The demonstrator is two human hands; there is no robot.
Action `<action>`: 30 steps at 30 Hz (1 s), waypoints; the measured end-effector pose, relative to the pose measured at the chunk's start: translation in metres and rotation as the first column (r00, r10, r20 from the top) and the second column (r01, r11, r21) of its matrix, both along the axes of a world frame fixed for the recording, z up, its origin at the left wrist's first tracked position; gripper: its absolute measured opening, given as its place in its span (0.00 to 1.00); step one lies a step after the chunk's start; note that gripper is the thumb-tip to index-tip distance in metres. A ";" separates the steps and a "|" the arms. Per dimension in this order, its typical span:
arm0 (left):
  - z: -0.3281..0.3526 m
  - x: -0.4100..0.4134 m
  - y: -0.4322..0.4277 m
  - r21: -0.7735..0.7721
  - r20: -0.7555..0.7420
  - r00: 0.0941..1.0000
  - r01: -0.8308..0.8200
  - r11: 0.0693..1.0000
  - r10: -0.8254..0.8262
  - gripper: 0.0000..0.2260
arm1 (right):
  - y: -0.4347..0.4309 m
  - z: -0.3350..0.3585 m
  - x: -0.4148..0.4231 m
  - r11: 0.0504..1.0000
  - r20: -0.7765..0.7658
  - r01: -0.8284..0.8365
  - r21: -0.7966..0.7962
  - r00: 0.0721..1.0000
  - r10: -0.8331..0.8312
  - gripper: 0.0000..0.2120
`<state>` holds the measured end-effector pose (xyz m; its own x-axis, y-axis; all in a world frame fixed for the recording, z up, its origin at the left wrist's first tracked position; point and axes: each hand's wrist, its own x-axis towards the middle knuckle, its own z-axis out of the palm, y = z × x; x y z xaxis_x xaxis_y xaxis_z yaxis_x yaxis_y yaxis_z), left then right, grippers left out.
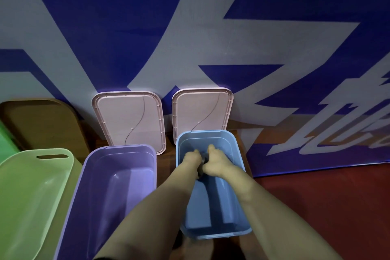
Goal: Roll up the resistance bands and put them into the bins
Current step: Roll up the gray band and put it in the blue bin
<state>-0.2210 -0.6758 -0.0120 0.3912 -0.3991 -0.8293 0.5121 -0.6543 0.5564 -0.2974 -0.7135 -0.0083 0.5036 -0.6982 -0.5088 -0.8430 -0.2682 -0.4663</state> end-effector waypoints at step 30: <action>0.005 0.001 0.007 -0.032 0.162 0.987 0.024 0.999 -0.018 0.19 | 0.008 -0.017 -0.002 0.928 0.136 0.333 0.170 0.924 -0.357 0.24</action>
